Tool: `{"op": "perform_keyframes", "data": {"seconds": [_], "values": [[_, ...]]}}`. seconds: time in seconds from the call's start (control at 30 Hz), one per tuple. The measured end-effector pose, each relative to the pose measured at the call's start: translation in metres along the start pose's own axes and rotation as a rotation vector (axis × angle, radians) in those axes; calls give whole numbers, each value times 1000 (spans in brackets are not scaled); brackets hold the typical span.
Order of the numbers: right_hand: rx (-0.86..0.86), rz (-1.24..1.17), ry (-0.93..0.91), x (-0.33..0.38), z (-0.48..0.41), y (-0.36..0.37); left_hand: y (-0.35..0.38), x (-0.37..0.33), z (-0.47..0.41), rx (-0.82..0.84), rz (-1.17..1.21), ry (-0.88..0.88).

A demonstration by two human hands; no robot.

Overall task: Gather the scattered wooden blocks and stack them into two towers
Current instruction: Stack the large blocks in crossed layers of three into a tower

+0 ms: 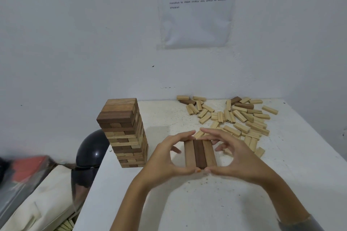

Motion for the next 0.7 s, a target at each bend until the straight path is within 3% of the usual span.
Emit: {"op": "perform_keyframes", "data": {"seconds": [0.4,0.7], "values": [[-97,-11,-362,111,-42,-28,-102,-86,-12,-218,-230,287],[-10,24,-346,141,-94,25,-169,-52,8,-233,-247,205]]}}
Point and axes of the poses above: each hand's wrist, its own z-axis away from the middle knuckle, its own y-axis out of the palm, x = y × z, the point moved 1 cm from there along -z, towards the middle knuckle, and after that the axes turned 9 degrees about -z, right-handed, at the moved point
